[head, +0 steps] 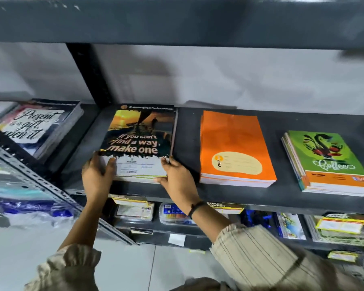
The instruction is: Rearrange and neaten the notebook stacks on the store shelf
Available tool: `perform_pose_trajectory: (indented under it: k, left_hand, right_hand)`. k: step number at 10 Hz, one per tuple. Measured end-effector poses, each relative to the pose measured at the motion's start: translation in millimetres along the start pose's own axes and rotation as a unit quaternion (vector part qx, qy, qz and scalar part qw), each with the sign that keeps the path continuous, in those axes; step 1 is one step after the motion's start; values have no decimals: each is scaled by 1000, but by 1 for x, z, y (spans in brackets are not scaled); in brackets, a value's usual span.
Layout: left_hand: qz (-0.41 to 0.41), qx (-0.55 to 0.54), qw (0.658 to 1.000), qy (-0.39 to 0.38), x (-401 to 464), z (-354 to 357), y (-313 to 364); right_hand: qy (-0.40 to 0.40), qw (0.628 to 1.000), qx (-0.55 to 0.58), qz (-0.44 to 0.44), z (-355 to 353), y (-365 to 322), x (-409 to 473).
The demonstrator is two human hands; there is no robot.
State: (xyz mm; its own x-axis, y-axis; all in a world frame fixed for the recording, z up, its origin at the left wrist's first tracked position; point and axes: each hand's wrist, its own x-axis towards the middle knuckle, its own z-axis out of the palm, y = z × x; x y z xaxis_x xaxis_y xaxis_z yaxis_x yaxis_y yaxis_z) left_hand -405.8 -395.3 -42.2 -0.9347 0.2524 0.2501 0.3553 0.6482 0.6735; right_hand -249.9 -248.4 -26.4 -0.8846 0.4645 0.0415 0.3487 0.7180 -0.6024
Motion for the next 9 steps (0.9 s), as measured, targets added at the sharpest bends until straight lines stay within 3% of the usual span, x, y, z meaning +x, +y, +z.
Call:
perform_pose_trajectory:
  k: [2,4,7,8,9]
  left_hand:
    - [3,-63,997,-44,7,-4,-11]
    - [-28,-148,989,2,1,-4,-13]
    - [-60,-181,982,8,-6,-9,-5]
    - [-1,-114,993,32,-10,-14,0]
    - [78,-29,993,78,-30,-17,18]
  right_hand:
    - [35,999,1,2,4,-5,-4]
    - [53,998,9,10,6,-6,-4]
    - [44,998,25,34,-8,-11,-6]
    - [49,998,38,24,-16,-10,-17]
    - [107,991,85,4,-26,-1,-39]
